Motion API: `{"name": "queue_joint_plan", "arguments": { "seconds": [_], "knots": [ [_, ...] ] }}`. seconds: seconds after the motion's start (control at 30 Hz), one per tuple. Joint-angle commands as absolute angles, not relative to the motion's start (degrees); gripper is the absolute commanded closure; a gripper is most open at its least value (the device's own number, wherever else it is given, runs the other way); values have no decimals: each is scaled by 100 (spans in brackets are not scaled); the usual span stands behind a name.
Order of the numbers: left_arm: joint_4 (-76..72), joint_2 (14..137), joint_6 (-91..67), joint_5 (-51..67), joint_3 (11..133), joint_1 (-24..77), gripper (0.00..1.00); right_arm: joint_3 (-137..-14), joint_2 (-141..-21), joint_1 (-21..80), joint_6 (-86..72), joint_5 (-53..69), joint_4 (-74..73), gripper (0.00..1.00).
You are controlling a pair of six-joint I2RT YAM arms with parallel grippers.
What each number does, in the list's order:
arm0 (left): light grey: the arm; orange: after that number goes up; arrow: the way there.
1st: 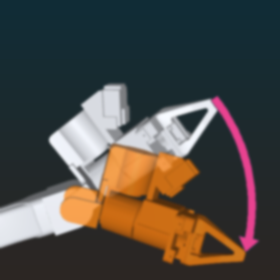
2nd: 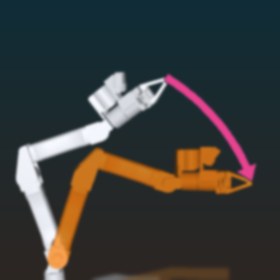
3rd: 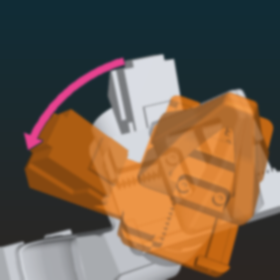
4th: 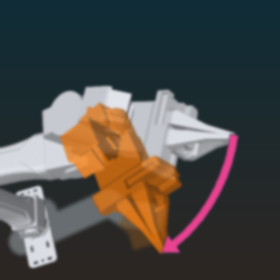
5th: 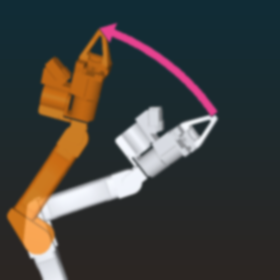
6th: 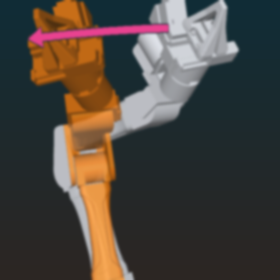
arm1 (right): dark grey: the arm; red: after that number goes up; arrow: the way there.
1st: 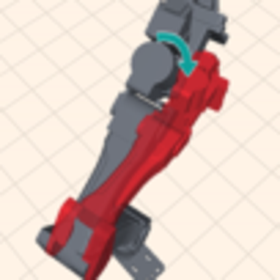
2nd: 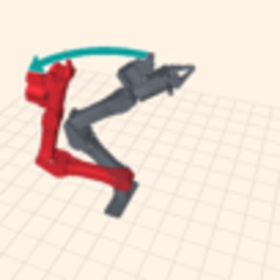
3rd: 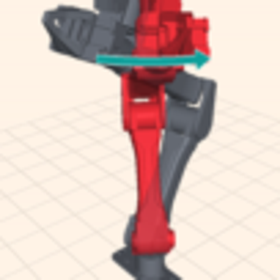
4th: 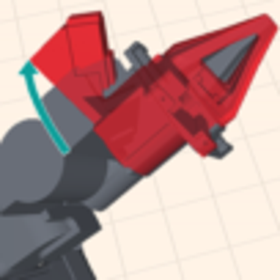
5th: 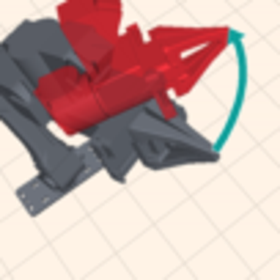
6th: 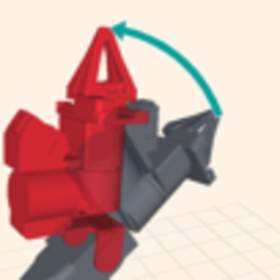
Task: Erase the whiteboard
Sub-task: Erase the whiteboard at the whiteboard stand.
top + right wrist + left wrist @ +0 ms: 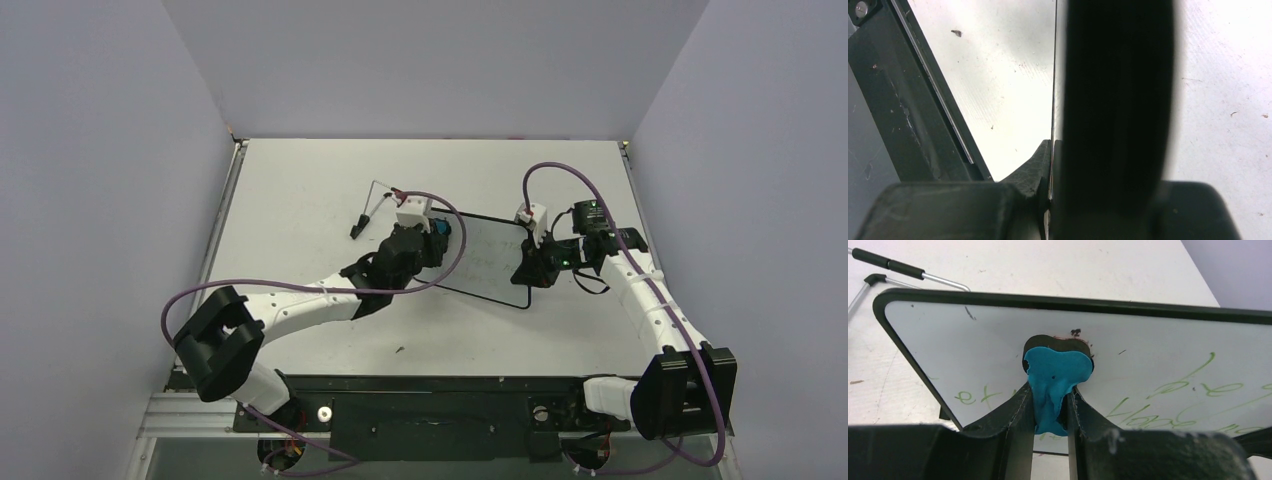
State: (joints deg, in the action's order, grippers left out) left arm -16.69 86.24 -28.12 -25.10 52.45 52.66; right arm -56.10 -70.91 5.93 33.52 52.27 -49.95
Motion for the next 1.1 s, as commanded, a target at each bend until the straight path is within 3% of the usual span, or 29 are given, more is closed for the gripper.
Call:
{"name": "queue_joint_plan", "arguments": {
  "seconds": [0.0, 0.27, 1.07],
  "knots": [
    [-2103, 8553, -2721, -2104, 5034, 5227, 100, -5596, -6888, 637, 3665, 5416, -5070, 100],
    [-2580, 8780, -2042, -1800, 5332, 5959, 100, -5594, -6897, 637, 3674, 5429, -5067, 100],
    [-1637, 9000, -2503, -2654, 5572, 5860, 100, -5590, -6887, 632, 3700, 5447, -5098, 100]
  ]
}}
